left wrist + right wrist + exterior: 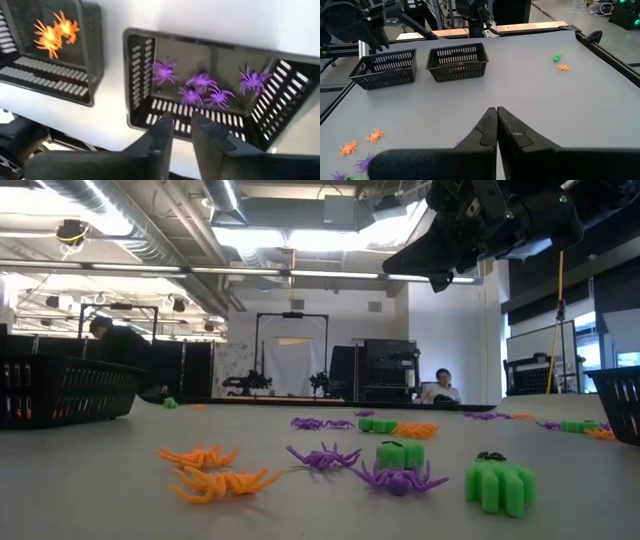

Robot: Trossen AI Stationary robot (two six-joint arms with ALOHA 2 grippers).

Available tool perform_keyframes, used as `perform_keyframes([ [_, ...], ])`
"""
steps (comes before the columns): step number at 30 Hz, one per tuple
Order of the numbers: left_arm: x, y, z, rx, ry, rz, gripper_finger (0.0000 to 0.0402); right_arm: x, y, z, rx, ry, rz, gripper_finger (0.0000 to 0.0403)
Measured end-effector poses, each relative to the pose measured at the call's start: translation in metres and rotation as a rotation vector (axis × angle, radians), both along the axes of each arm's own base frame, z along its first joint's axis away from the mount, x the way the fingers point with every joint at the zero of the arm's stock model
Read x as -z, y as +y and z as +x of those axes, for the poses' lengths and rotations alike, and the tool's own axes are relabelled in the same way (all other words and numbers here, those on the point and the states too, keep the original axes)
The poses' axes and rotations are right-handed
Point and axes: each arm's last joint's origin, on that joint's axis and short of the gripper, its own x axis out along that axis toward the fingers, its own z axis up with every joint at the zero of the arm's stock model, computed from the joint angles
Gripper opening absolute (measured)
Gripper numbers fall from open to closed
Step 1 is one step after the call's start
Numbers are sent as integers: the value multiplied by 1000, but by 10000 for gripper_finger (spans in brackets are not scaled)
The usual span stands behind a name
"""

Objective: Sort Halloween decoration
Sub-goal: Put the purple spider toy into the bottom left black basket

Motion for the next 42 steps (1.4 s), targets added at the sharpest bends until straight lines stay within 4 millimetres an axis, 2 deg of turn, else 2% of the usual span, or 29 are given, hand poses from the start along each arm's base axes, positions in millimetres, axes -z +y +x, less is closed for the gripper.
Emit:
perform_keyframes([
  [4,-5,4,1,37,-73,51,99,0,0,0,0,1,0,5],
  [6,-15,8,0,62,-159,75,105,0,0,0,0,1,0,5],
  [12,-71,24,-10,133,-608,133,107,0,0,0,0,3,0,5],
  [14,-82,31,-15,167,-752,121,106,0,0,0,0,4,-1,5],
  [16,-85,40,-18,201,-864,103,104,1,0,0,0,8,0,5],
  [19,-71,58,-24,235,-986,79,99,1,0,0,1,11,-1,5],
  [24,-31,88,-28,280,-1190,3,94,1,0,0,-1,13,-9,5],
  [27,-17,107,-26,301,-1349,-43,94,2,0,-1,-5,24,-28,5],
  [29,-10,119,-24,298,-1427,-13,94,3,0,-1,-4,31,-39,5],
  [33,-3,142,-18,269,-1512,124,94,7,-5,-3,110,85,-81,5],
  [35,-1,152,-14,253,-1544,175,94,7,-11,-3,193,173,-91,5],
  [42,-1,176,-4,240,-1624,264,94,2,-52,-19,446,545,-52,5],
])
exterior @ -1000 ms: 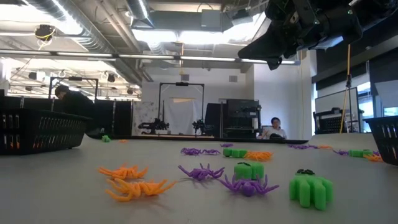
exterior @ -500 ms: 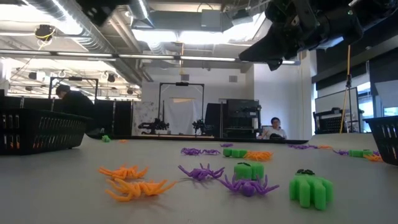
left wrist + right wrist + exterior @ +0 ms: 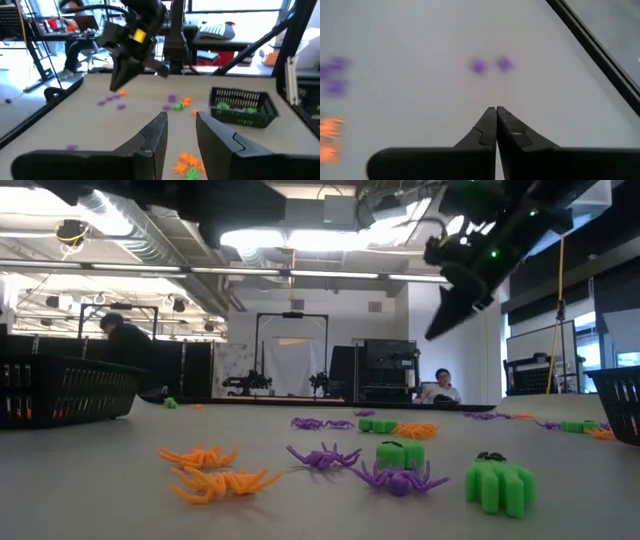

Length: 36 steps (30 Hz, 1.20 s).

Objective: Sort Halloween decoration
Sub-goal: Put the purple spider toy into the bottom left black basket

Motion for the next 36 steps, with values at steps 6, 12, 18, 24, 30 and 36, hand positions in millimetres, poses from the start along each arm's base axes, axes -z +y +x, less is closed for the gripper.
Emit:
perform_keyframes([
  [6,-1,8,3,-28,-20,15,94,10,-27,-21,57,149,189,5],
  [12,3,6,5,-19,-3,21,94,18,-27,-39,92,300,336,5],
  [18,2,7,5,-19,-4,44,94,21,-20,-50,120,400,477,5],
  [24,0,10,6,-33,-10,100,94,23,-16,-58,169,471,549,5],
  [30,1,17,7,-55,0,136,94,23,-11,-66,259,538,607,5],
  [36,1,24,8,-79,6,138,94,23,13,-59,221,556,567,5],
])
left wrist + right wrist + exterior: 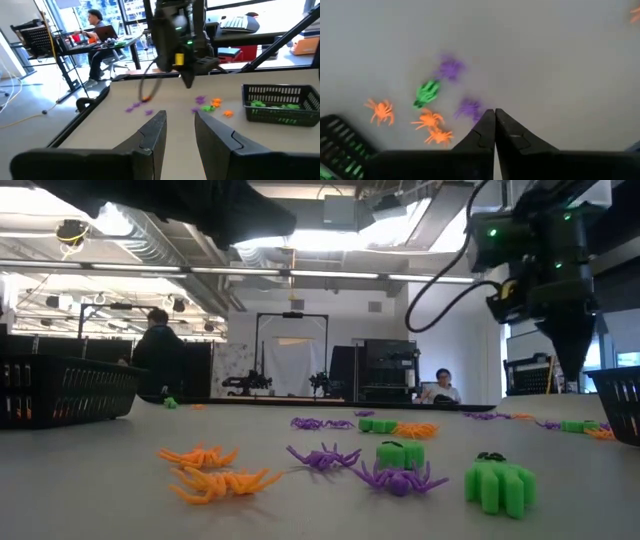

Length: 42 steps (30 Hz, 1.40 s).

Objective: Sort Halloween decoration
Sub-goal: Put the purple spider toy into the bottom left black basket

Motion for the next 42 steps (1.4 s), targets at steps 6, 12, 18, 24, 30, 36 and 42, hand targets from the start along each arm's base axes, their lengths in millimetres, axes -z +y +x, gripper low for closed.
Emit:
perform_keyframes([
  [6,0,3,0,-12,2,0,94,0,29,3,-64,5,-27,16],
  [12,0,3,0,-9,2,-3,94,0,44,2,-51,6,-74,107],
  [18,0,3,0,-11,-3,-19,94,14,47,-6,65,42,-111,184],
  [24,0,3,0,-11,-3,-19,94,41,45,-23,195,121,-113,193],
  [30,0,3,0,-11,-3,-19,94,57,46,-23,213,40,-64,193],
  [36,0,3,0,-12,-3,-19,94,61,45,-24,213,30,-84,188],
  [42,0,3,0,-12,-3,-19,94,61,45,-22,168,9,-90,113],
])
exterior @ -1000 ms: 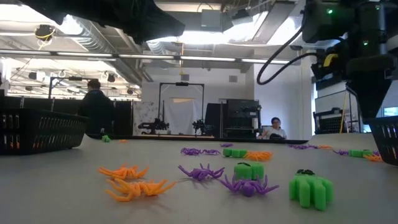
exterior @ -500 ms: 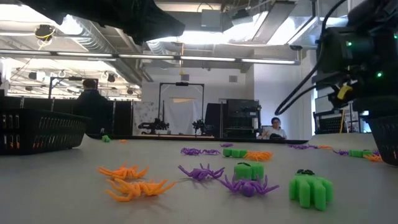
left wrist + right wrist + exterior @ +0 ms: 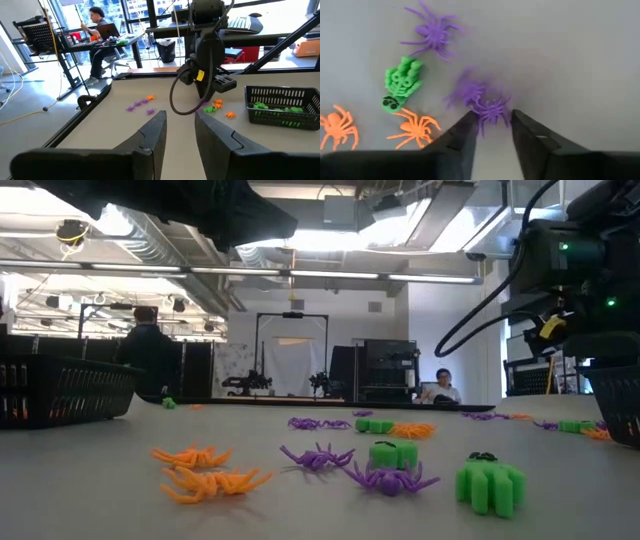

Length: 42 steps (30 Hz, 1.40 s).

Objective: Sort Halloween decoration
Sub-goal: Put the purple spider toy into the bottom left black basket

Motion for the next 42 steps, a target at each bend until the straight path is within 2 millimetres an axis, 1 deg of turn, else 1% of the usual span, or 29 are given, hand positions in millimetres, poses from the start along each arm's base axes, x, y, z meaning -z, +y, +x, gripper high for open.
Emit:
perform_keyframes([
  [5,0,0,0,0,0,-1,94,-1,-1,1,-33,-7,-22,28],
  [7,0,0,0,0,0,-1,94,-4,0,4,-51,-8,-31,9],
  [12,0,0,0,0,-1,-2,94,-21,-2,16,-79,-58,-104,19],
  [15,0,0,0,0,-1,-3,94,-32,-2,24,-104,-90,-131,11],
  [19,0,0,0,-1,-3,-7,94,-49,-1,39,-178,-186,-164,6],
  [22,0,-1,0,19,-2,-12,94,-62,1,56,-255,-335,-172,12],
  [24,3,-2,3,58,6,-10,94,-70,3,68,-305,-464,-166,13],
  [26,10,-5,6,121,36,7,94,-77,6,80,-356,-604,-158,13],
  [28,17,-7,12,145,42,10,94,-86,8,90,-406,-747,-152,14],
  [31,24,-5,20,135,10,16,94,-99,10,100,-464,-920,-158,14],
  [33,28,-4,25,143,-17,25,94,-106,11,104,-489,-999,-174,14],
  [37,32,2,34,199,-98,-14,94,-110,12,111,-517,-1079,-210,14],
  [40,37,7,39,241,-121,-51,94,-105,14,120,-552,-1100,-208,14],
  [42,40,10,44,263,-118,-75,94,-97,15,127,-573,-1098,-196,14],
])
